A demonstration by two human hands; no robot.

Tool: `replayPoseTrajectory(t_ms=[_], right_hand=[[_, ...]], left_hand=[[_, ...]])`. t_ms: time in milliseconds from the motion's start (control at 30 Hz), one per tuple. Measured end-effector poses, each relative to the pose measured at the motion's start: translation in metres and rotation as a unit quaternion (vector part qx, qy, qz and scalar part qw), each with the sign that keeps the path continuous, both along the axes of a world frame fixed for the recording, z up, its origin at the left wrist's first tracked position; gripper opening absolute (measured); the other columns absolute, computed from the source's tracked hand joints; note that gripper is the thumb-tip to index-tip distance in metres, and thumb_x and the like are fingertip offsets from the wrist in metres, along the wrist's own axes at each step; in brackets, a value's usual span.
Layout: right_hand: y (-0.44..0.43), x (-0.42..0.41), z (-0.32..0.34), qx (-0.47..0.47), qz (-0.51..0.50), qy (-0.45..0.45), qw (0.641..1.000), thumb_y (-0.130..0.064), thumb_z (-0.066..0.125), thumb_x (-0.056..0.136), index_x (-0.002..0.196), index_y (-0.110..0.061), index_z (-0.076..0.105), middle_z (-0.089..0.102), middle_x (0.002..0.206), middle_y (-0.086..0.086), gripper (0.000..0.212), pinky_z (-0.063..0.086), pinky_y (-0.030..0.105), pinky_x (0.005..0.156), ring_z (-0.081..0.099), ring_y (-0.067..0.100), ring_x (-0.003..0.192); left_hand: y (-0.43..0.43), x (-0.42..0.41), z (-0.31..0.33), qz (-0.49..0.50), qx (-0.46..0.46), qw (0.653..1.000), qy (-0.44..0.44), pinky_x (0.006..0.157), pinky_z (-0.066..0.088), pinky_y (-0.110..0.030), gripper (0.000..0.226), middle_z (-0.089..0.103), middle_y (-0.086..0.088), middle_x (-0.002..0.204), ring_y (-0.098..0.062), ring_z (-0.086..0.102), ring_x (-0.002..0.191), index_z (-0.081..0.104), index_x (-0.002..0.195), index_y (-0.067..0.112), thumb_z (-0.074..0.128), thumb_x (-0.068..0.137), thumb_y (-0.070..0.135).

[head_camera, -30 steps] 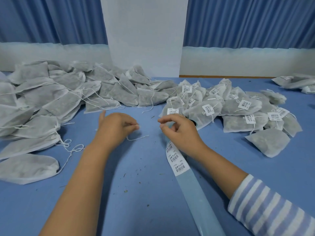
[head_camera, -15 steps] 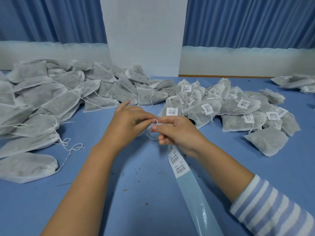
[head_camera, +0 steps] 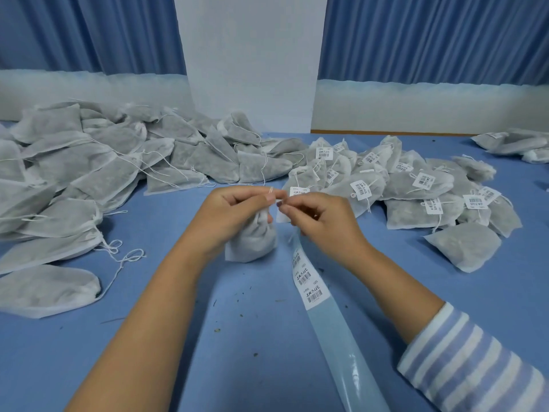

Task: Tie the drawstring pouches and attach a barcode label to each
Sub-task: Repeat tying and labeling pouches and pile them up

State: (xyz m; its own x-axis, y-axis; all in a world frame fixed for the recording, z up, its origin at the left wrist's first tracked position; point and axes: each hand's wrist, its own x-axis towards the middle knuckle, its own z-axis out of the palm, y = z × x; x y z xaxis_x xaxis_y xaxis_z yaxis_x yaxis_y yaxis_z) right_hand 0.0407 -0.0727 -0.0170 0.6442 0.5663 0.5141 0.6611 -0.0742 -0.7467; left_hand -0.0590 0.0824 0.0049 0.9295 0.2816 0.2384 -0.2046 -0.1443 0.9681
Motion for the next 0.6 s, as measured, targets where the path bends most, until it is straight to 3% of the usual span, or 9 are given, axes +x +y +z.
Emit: replayPoseTrajectory(t_ms=[67, 133, 267, 333, 400, 467, 533, 600], right_hand=[[0.001, -0.001, -0.003, -0.042, 0.004, -0.108, 0.993, -0.014, 0.065, 0.091, 0.094, -0.013, 0.076, 0.064, 0.07, -0.005, 0.011, 0.043, 0.02, 0.062, 0.053, 0.008, 0.062], [0.0, -0.001, 0.0, -0.062, 0.004, -0.16, 0.985, -0.016, 0.063, 0.089, 0.093, -0.015, 0.075, 0.059, 0.07, -0.005, 0.013, 0.042, 0.022, 0.062, 0.05, 0.005, 0.062], [-0.008, 0.004, 0.008, -0.054, -0.025, -0.207, 0.977, -0.02, 0.07, 0.085, 0.089, -0.023, 0.076, 0.048, 0.073, -0.014, 0.008, 0.039, 0.017, 0.06, 0.048, 0.002, 0.061], [-0.01, 0.007, 0.011, -0.028, -0.017, -0.166, 0.986, -0.019, 0.076, 0.082, 0.086, -0.021, 0.076, 0.05, 0.077, -0.014, 0.004, 0.037, 0.011, 0.061, 0.049, 0.004, 0.062], [-0.009, 0.007, 0.011, -0.009, 0.007, -0.058, 0.998, -0.018, 0.078, 0.081, 0.085, -0.024, 0.075, 0.055, 0.084, -0.012, 0.008, 0.038, 0.01, 0.063, 0.05, 0.004, 0.063], [-0.006, 0.006, 0.01, -0.019, 0.017, 0.044, 0.999, -0.018, 0.078, 0.082, 0.091, -0.03, 0.073, 0.059, 0.097, -0.008, 0.016, 0.04, 0.013, 0.066, 0.051, 0.005, 0.066], [-0.003, 0.004, 0.01, -0.028, 0.001, 0.083, 0.996, -0.015, 0.076, 0.083, 0.092, -0.031, 0.068, 0.06, 0.106, -0.003, 0.02, 0.041, 0.015, 0.063, 0.051, 0.009, 0.065], [-0.004, 0.003, 0.015, 0.01, -0.012, 0.112, 0.994, -0.007, 0.072, 0.085, 0.083, -0.024, 0.066, 0.062, 0.09, -0.005, 0.018, 0.039, 0.014, 0.055, 0.046, 0.005, 0.056]], left_hand=[[0.003, 0.001, -0.002, 0.038, 0.053, 0.998, 0.011, 0.08, 0.048, -0.014, 0.016, 0.077, 0.009, 0.097, 0.002, 0.065, 0.084, 0.079, 0.1, 0.022, 0.067, 0.092, 0.015], [0.006, 0.0, -0.002, 0.057, 0.134, 0.989, 0.023, 0.081, 0.044, -0.011, 0.017, 0.076, 0.014, 0.102, 0.005, 0.062, 0.089, 0.077, 0.1, 0.029, 0.069, 0.092, 0.018], [0.006, -0.004, -0.001, 0.032, 0.223, 0.971, 0.081, 0.074, 0.047, -0.02, 0.009, 0.076, 0.012, 0.088, -0.009, 0.065, 0.079, 0.08, 0.083, 0.035, 0.073, 0.087, 0.031], [0.002, -0.005, -0.001, 0.004, 0.236, 0.966, 0.105, 0.066, 0.043, -0.011, 0.014, 0.073, 0.013, 0.078, -0.004, 0.061, 0.069, 0.079, 0.078, 0.028, 0.073, 0.087, 0.036], [-0.004, -0.005, 0.001, -0.04, 0.205, 0.97, 0.122, 0.066, 0.041, -0.004, 0.017, 0.073, 0.012, 0.078, 0.005, 0.061, 0.072, 0.078, 0.077, 0.024, 0.07, 0.09, 0.031], [-0.008, -0.005, 0.003, -0.085, 0.136, 0.978, 0.137, 0.069, 0.046, -0.008, 0.017, 0.074, 0.008, 0.08, 0.002, 0.063, 0.074, 0.078, 0.077, 0.024, 0.068, 0.091, 0.026], [-0.008, -0.006, 0.003, -0.102, 0.064, 0.983, 0.137, 0.069, 0.05, -0.015, 0.016, 0.073, 0.006, 0.078, -0.004, 0.062, 0.071, 0.078, 0.078, 0.02, 0.067, 0.088, 0.024], [-0.006, -0.005, 0.003, -0.086, 0.021, 0.988, 0.123, 0.067, 0.051, -0.017, 0.021, 0.072, 0.005, 0.076, -0.007, 0.061, 0.067, 0.079, 0.076, 0.022, 0.065, 0.092, 0.018]])
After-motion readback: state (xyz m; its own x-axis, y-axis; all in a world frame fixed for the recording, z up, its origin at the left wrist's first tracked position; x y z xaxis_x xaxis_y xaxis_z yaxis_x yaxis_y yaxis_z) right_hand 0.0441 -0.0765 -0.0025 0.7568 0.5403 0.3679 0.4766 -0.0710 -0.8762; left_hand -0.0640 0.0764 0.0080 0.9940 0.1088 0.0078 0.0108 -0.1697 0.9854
